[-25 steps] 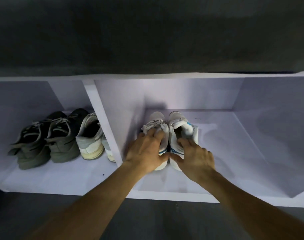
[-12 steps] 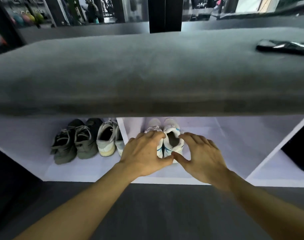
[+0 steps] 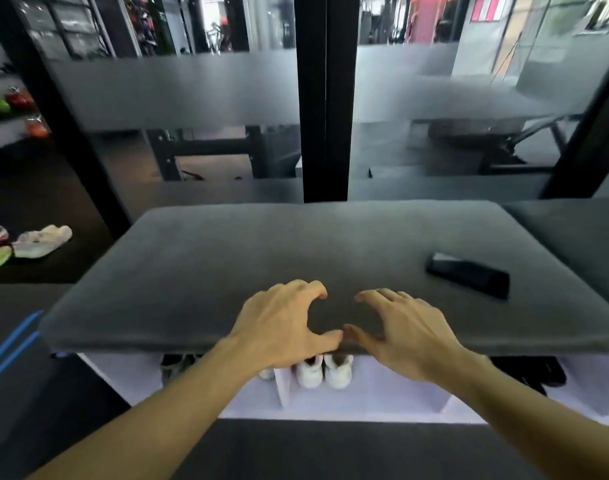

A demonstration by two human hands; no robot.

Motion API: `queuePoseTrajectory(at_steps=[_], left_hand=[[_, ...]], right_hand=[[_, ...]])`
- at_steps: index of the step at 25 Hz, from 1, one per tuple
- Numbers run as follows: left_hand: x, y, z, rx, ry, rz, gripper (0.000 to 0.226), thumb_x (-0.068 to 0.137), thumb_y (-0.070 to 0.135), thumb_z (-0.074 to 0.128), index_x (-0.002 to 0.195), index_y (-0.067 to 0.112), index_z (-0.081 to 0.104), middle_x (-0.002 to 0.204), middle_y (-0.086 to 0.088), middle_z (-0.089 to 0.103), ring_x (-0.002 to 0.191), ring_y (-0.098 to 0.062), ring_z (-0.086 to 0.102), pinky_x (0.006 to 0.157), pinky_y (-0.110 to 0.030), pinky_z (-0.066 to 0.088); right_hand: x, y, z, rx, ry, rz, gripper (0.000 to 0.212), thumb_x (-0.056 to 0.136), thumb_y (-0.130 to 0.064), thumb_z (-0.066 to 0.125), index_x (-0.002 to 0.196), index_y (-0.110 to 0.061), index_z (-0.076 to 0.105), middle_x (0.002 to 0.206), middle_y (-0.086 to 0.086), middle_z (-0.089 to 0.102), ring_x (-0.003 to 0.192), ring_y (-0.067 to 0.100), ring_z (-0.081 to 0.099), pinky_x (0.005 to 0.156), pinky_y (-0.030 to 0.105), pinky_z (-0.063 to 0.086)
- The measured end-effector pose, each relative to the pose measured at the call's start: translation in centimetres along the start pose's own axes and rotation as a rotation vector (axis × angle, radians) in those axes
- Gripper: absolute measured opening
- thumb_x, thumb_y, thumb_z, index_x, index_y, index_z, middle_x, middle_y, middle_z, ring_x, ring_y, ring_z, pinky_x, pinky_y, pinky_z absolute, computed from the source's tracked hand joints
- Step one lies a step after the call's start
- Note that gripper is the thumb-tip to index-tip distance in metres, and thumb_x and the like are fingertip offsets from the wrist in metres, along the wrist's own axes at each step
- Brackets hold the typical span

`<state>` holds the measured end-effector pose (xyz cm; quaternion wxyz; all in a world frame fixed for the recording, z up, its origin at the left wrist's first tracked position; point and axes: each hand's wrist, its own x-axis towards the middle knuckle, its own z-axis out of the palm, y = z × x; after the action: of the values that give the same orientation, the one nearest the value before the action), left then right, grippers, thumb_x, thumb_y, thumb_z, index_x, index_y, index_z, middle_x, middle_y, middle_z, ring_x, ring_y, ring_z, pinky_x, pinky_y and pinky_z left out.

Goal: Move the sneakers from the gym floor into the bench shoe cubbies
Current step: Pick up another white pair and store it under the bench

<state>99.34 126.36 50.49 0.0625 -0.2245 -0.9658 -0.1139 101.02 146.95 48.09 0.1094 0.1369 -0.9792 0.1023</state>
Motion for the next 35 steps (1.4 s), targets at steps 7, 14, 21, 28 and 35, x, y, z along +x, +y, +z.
queuePoseTrajectory(at_steps=[7, 14, 21, 28, 35], left_hand=[[4.9, 3.1, -27.7, 0.073, 0.223, 0.084, 0.063, 0.068, 0.079, 0.045, 0.120, 0.043, 0.044, 0.123, 0.020, 0.055, 0.104, -0.010, 0.056, 0.071, -0.030, 0.036], [5.2, 7.2, -49.7, 0.103, 0.336, 0.148, 0.062, 0.072, 0.076, 0.048, 0.123, 0.041, 0.045, 0.128, 0.016, 0.054, 0.102, -0.009, 0.054, 0.071, -0.029, 0.038], [1.9, 11.3, -61.8, 0.179, 0.457, 0.129, 0.059, 0.071, 0.077, 0.048, 0.117, 0.040, 0.049, 0.122, 0.016, 0.058, 0.100, -0.010, 0.055, 0.070, -0.032, 0.040], [-5.9, 13.9, -64.8, 0.262, 0.448, -0.001, 0.064, 0.070, 0.080, 0.044, 0.120, 0.039, 0.047, 0.122, 0.014, 0.057, 0.101, -0.014, 0.056, 0.077, -0.036, 0.046], [-16.5, 13.3, -67.8, 0.352, 0.432, -0.132, 0.062, 0.074, 0.076, 0.046, 0.120, 0.035, 0.049, 0.119, 0.011, 0.057, 0.099, -0.013, 0.055, 0.071, -0.032, 0.038]], right_hand=[[8.5, -4.7, -27.1, -0.072, 0.139, -0.101, 0.065, 0.080, -0.074, 0.034, 0.133, -0.037, 0.038, 0.135, -0.012, 0.050, 0.121, 0.013, 0.047, 0.093, 0.035, 0.038], [11.9, -10.5, -48.4, -0.154, 0.237, -0.152, 0.065, 0.079, -0.077, 0.033, 0.130, -0.037, 0.040, 0.133, -0.010, 0.052, 0.117, 0.017, 0.051, 0.089, 0.038, 0.040], [10.8, -14.4, -60.7, -0.172, 0.324, -0.177, 0.064, 0.079, -0.077, 0.034, 0.128, -0.036, 0.043, 0.130, -0.007, 0.055, 0.111, 0.021, 0.055, 0.085, 0.041, 0.046], [6.0, -17.2, -64.1, -0.126, 0.343, -0.288, 0.065, 0.079, -0.077, 0.034, 0.128, -0.036, 0.042, 0.131, -0.006, 0.053, 0.109, 0.020, 0.055, 0.078, 0.037, 0.043], [3.4, -24.6, -65.2, -0.060, 0.288, -0.472, 0.077, 0.070, -0.086, 0.026, 0.129, -0.038, 0.041, 0.134, -0.007, 0.052, 0.113, 0.019, 0.054, 0.087, 0.040, 0.048]])
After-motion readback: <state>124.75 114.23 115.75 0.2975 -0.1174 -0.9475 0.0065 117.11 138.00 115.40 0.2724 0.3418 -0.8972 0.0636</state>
